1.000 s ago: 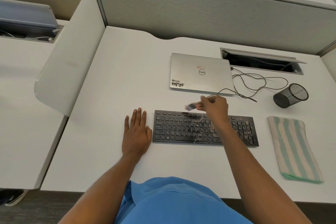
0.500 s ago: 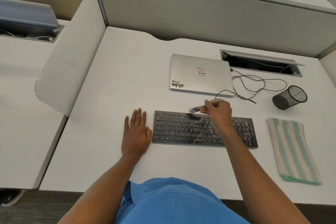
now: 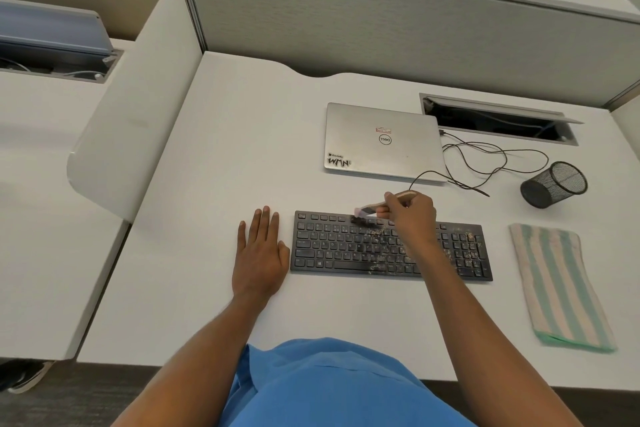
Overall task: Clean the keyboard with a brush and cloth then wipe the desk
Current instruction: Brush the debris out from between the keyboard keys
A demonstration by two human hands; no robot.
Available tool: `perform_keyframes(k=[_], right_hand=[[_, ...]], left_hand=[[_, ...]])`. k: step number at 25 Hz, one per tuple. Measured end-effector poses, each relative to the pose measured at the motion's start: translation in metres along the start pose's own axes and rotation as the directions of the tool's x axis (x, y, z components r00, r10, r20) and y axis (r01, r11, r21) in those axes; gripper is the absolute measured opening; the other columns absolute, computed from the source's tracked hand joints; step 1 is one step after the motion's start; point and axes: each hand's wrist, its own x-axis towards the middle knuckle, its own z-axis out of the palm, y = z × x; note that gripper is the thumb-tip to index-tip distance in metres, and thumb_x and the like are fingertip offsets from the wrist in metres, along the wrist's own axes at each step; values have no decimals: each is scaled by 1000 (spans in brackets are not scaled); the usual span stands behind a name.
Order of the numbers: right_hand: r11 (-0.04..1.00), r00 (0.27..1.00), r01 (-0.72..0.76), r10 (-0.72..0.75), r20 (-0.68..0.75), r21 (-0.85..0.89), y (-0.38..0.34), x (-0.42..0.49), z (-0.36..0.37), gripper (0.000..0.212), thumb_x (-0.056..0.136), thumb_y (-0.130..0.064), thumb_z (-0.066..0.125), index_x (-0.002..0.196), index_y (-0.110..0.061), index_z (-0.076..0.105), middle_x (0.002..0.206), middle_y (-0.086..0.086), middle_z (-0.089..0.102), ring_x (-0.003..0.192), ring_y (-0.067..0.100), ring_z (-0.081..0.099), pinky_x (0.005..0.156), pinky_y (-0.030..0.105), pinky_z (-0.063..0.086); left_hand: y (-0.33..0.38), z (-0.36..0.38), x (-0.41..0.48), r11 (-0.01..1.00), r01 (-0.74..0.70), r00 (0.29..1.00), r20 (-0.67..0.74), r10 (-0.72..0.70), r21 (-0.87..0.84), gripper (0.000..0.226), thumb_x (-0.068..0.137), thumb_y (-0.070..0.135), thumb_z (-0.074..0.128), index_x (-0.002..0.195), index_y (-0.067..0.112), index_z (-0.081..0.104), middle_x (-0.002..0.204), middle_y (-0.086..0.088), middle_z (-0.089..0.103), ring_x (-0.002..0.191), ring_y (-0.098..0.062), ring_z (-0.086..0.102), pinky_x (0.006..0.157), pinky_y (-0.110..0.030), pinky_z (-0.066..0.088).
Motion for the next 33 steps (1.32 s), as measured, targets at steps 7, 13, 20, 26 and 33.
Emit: perform_keyframes(k=[7,13,20,26,33], right_hand=[[988,999,47,-48,-5,-144,-2,2,-6,20,95,-16,66,81,-3,71,65,4,74,59,15,73,75,39,63],[985,998,59,-60,-1,-159,1,1,-6,22,95,-16,67,79,-3,73,67,6,74,58,15,73,73,39,64],[983,996,90,-91,1,-161,-4,-1,-5,21,96,-17,67,81,-3,72,68,2,75,61,11,73,71,33,63],[983,996,85,-82,21,-162,-10,-2,-6,23,96,-18,65,79,-4,73,67,4,75,59,14,73,70,34,62],[995,977,19,3,213,-99,-16,-3,7,18,96,-17,67,88,-1,71,72,6,77,68,18,76,75,34,62]], left_hand=[[0,0,0,1000,5,1000,7,-5,1,67,102,32,30,165,10,32,175,-9,21,163,-22,13,133,-50,6],[0,1,0,1000,4,1000,0,-4,2,67,101,31,29,165,10,32,175,-9,21,163,-22,13,133,-50,8],[0,0,0,1000,4,1000,3,-4,2,66,102,31,31,165,11,30,175,-9,20,164,-22,12,133,-50,7],[1,-1,0,1000,2,1000,4,-2,0,66,102,31,32,165,10,32,175,-9,21,163,-23,13,133,-51,8],[0,0,0,1000,4,1000,0,-4,0,66,102,30,32,165,10,32,175,-9,22,163,-23,14,133,-50,8]])
